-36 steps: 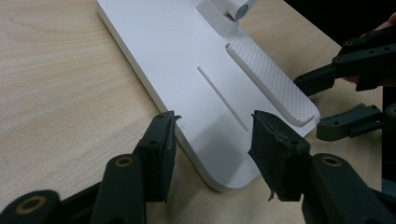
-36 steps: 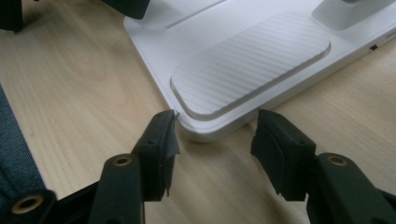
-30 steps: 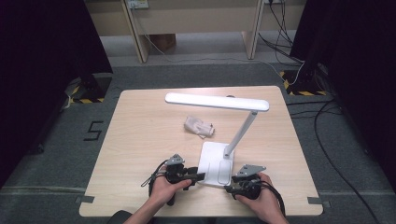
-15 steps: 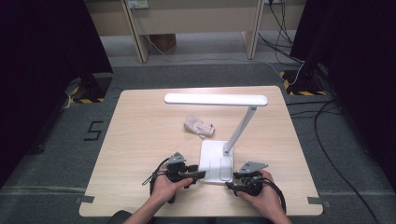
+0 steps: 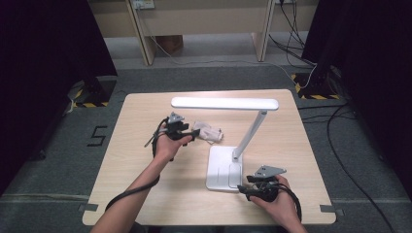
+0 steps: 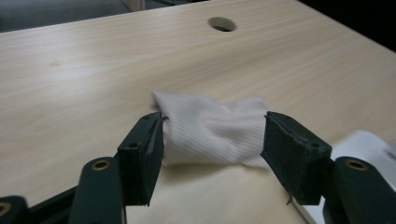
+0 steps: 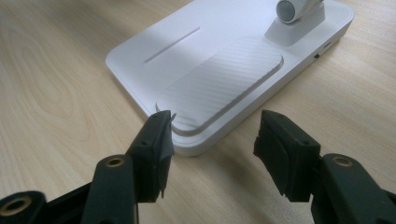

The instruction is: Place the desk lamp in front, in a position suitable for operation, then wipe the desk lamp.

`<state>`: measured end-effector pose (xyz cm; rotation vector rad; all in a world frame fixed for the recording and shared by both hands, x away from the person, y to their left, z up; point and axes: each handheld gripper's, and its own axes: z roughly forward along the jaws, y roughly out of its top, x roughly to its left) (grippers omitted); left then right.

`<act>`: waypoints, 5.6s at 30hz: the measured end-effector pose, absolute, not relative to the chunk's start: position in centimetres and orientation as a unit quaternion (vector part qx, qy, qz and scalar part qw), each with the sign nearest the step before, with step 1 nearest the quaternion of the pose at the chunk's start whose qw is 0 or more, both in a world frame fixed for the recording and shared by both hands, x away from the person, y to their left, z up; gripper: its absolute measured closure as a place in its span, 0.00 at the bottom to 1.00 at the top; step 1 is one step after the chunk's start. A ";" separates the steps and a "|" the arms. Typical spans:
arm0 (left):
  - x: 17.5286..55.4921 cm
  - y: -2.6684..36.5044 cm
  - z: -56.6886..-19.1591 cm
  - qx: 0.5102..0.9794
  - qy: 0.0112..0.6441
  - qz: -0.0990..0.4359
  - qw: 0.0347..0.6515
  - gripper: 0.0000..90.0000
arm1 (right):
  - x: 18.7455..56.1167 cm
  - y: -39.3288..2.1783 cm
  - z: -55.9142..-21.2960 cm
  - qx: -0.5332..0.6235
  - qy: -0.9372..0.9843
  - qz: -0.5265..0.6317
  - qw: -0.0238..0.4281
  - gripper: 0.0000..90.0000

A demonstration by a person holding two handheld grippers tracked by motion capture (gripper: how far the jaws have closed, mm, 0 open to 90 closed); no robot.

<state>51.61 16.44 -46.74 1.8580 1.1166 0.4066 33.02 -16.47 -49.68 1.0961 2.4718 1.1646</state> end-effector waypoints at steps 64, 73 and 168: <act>42.9 20.8 -44.7 0.708 0.468 0.134 0.512 0.93 | 33.9 -16.6 -48.8 0.383 0.811 0.430 0.102 0.51; 41.4 21.2 -43.7 0.703 0.461 0.134 0.525 0.93 | 35.5 -16.3 -48.2 0.382 0.810 0.432 0.109 0.75; 38.0 21.5 -25.0 0.649 0.327 0.214 0.652 0.93 | 36.8 -13.9 -49.8 0.338 0.837 0.405 0.142 1.00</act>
